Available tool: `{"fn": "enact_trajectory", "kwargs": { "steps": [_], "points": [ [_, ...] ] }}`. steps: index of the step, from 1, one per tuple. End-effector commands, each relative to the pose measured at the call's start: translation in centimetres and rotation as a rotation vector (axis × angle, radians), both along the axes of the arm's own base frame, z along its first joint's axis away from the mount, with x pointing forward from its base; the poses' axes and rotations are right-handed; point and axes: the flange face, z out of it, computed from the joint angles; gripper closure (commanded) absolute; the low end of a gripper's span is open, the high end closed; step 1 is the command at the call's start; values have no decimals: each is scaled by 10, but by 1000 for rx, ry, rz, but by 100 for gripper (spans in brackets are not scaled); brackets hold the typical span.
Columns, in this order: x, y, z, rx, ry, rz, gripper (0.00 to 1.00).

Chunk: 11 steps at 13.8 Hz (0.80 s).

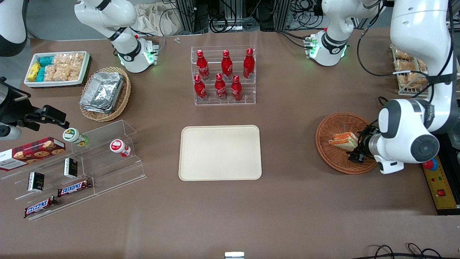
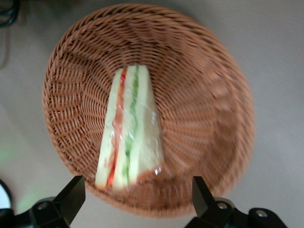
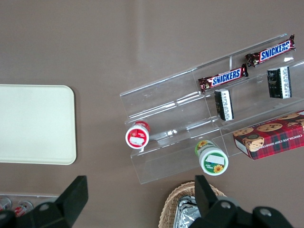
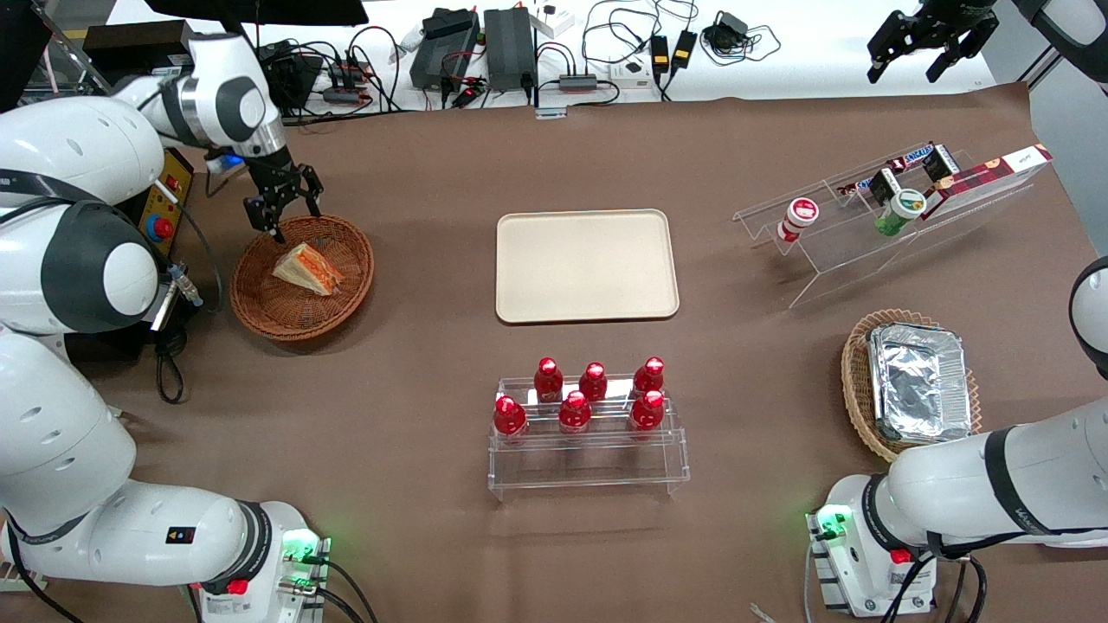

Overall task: Place sandwich from basket to tray
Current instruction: 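Close the left gripper on the sandwich and lift it from the basket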

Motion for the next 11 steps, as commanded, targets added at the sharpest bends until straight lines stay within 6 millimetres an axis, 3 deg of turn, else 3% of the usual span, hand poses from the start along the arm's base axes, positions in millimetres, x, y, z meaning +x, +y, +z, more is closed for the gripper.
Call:
{"fn": "enact_trajectory", "kwargs": {
  "steps": [1, 2, 5, 6, 7, 8, 9, 11],
  "points": [
    [-20, 11, -21, 10, -2, 77, 0],
    [-26, 21, -30, 17, -3, 95, 0],
    [-42, 22, -53, 7, 16, 114, 0],
    [-41, 21, -53, 6, 12, 116, 4],
    [-39, 20, -55, -5, 10, 128, 38],
    [-36, 19, -53, -16, 1, 137, 83],
    [-31, 19, -47, -18, -19, 135, 100],
    [-25, 19, -13, -26, -66, 103, 100]
  ]
}}
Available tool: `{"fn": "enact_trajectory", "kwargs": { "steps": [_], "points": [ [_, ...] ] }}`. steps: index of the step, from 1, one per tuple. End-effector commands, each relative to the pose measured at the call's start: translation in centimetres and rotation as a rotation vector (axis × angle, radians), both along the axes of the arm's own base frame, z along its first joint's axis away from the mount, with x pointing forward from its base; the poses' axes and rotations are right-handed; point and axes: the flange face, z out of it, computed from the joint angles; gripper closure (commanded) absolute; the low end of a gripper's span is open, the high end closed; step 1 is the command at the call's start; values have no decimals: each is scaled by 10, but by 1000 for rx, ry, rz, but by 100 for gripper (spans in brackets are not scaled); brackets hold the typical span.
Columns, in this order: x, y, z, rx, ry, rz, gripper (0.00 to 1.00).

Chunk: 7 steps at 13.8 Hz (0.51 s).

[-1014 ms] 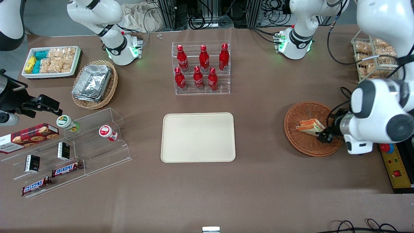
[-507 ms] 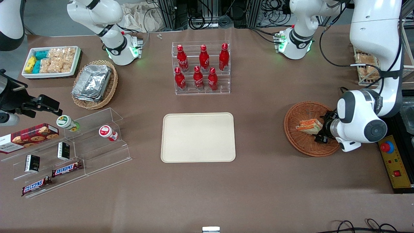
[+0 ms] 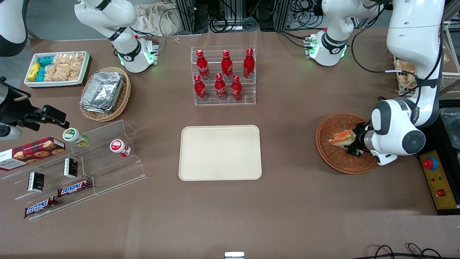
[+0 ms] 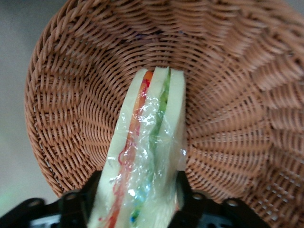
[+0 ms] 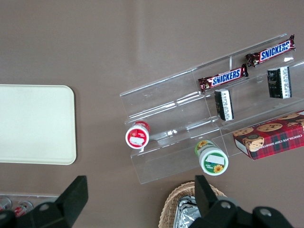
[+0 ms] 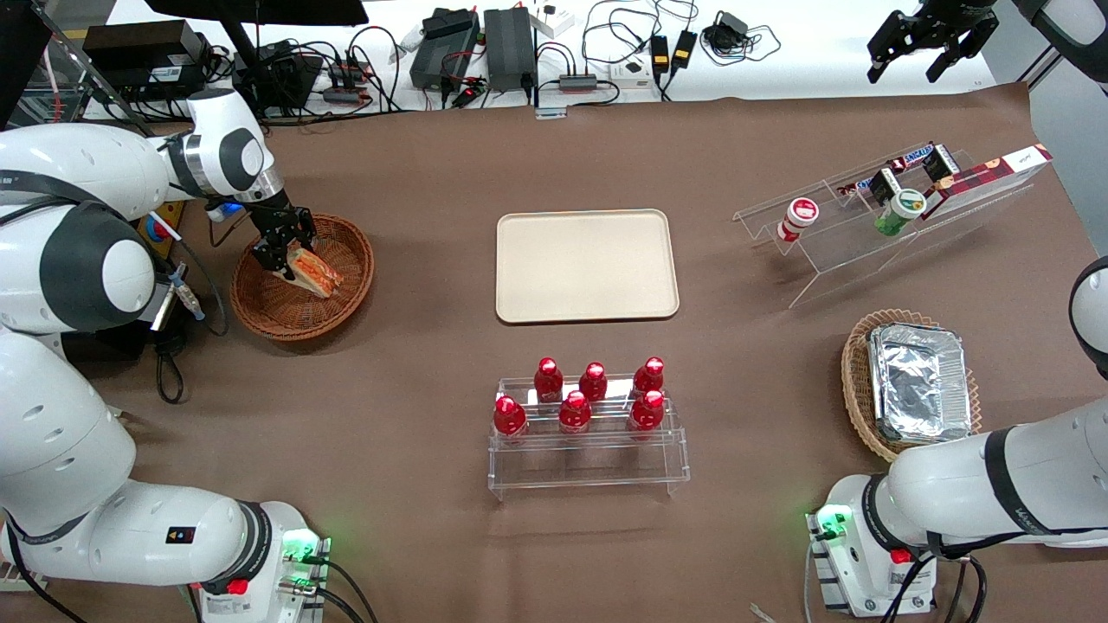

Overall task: Place sandwich from basket to tray
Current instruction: 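Close the left gripper on the sandwich and lift it from the basket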

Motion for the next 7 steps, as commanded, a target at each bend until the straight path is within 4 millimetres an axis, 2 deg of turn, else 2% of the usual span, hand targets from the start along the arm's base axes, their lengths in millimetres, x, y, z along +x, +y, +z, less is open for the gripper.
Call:
{"fn": "enact_trajectory", "kwargs": {
  "steps": [1, 3, 5, 6, 7],
  "points": [
    [5, -4, 56, -22, -82, -39, 100],
    [2, -6, 103, -83, -74, -186, 100],
    [10, -13, 142, -119, -28, -261, 100],
    [13, -22, 162, -138, -14, -305, 100],
    [13, -41, 181, -175, -1, -380, 100]
  ]
}}
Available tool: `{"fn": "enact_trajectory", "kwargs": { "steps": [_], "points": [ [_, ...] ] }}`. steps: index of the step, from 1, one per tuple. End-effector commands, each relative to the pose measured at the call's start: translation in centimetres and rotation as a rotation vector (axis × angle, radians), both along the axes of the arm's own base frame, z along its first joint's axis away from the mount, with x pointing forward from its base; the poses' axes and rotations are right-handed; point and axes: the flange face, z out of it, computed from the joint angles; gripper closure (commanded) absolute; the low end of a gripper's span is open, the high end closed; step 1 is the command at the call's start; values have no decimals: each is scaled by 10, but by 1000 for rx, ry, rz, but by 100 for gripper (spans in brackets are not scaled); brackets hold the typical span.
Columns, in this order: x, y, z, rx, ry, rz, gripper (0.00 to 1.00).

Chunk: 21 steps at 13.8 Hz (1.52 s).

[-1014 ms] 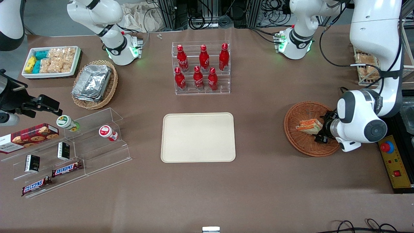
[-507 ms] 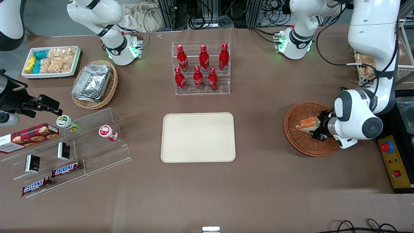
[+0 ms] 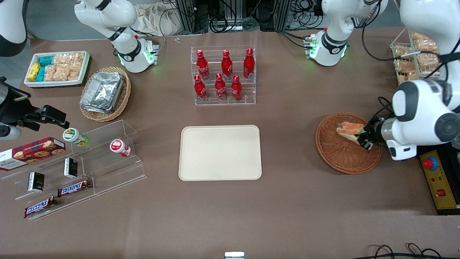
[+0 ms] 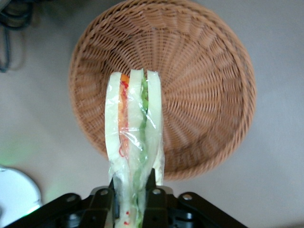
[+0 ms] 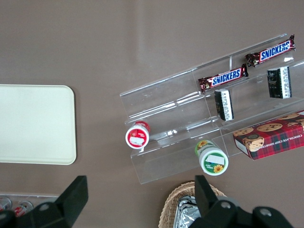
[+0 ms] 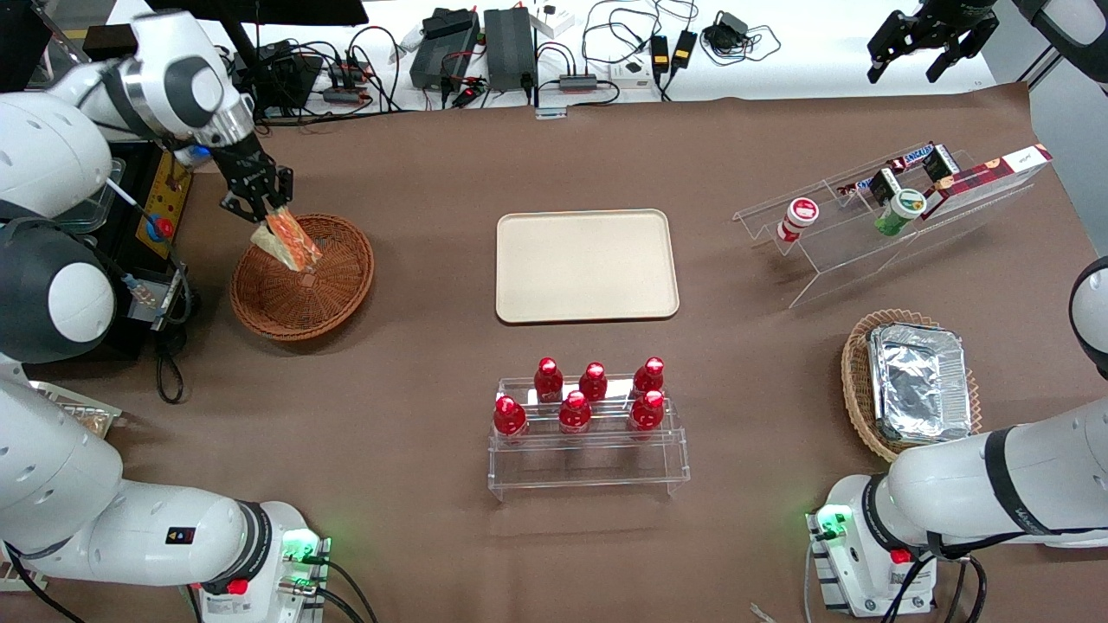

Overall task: Place sandwich from basket to tray
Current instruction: 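Carry the held sandwich over to the cream tray and lower it, then open the left gripper to set the sandwich upright on the tray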

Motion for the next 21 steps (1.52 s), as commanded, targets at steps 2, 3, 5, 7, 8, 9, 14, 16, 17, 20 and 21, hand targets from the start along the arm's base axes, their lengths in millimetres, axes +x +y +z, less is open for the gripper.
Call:
{"fn": "enact_trajectory", "kwargs": {
  "steps": [2, 3, 5, 7, 8, 9, 14, 16, 17, 20, 21],
  "points": [
    [4, -90, 54, -119, -4, -324, 100],
    [5, -124, 61, -146, -34, -392, 100],
    [-1, -189, 61, -181, -85, -517, 100],
    [-9, -242, 53, -209, -139, -613, 100],
    [-15, -276, 39, -203, -158, -675, 100],
    [-21, -307, 20, -176, -178, -737, 100],
    [-42, -404, -79, -196, -255, -891, 100],
    [-46, -427, -113, -215, -267, -908, 100],
    [-46, -430, -128, -214, -265, -915, 100],
    [-45, -438, -152, -169, -325, -982, 79],
    [-47, -441, -153, -168, -329, -989, 32]
  ]
}}
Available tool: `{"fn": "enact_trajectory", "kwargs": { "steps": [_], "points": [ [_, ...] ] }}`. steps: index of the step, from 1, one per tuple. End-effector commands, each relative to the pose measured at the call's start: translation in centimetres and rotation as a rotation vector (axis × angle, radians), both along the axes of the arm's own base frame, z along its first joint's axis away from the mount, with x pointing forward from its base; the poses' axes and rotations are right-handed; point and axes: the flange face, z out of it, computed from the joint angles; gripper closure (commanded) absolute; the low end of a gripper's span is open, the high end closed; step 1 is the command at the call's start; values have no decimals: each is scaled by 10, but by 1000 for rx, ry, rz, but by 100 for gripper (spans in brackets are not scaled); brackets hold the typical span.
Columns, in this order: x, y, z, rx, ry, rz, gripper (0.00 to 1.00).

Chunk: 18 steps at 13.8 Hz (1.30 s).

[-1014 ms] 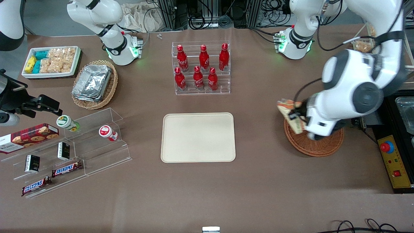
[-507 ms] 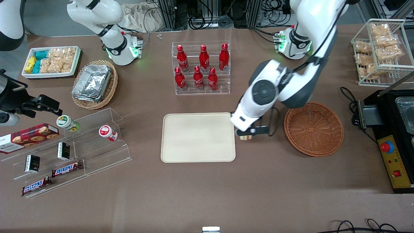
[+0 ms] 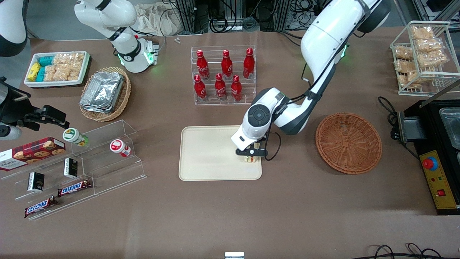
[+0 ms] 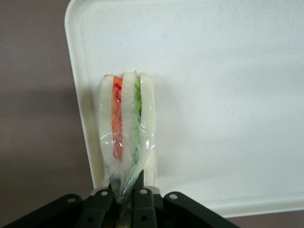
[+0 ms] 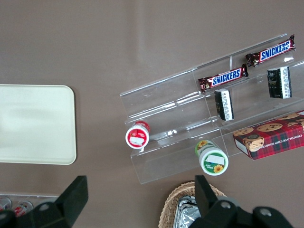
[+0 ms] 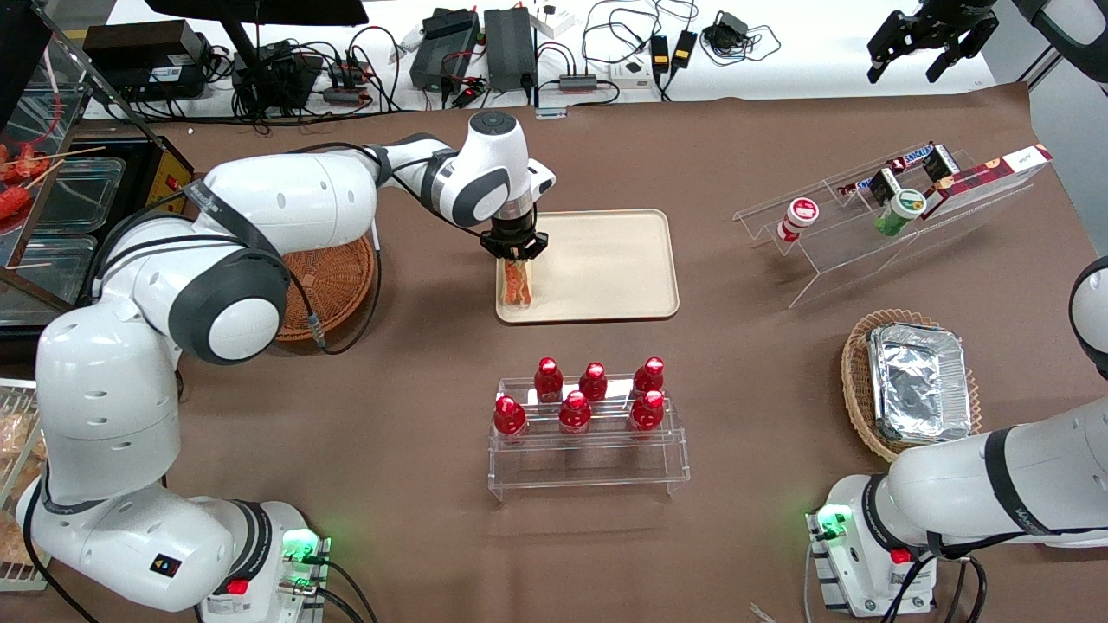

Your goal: Place sandwich from basket to tray

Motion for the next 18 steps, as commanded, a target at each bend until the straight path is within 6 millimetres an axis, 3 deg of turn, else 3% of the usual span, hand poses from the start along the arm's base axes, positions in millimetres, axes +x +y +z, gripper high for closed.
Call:
{"fn": "enact_trajectory", "kwargs": {
  "steps": [1, 4, 5, 7, 9, 12, 13, 18],
  "points": [
    [5, -8, 4, 4, -42, -34, 0],
    [12, -2, 18, -1, -55, -13, 0],
    [16, 3, 37, -12, -69, 18, 0],
    [29, 32, 85, 14, -64, 67, 0],
    [26, 57, 143, 68, -47, 86, 0],
    [37, 127, 220, 99, -35, 160, 0],
    [33, 142, 242, 99, -38, 133, 0],
    [36, 278, 320, 31, 39, 67, 0]
  ]
}}
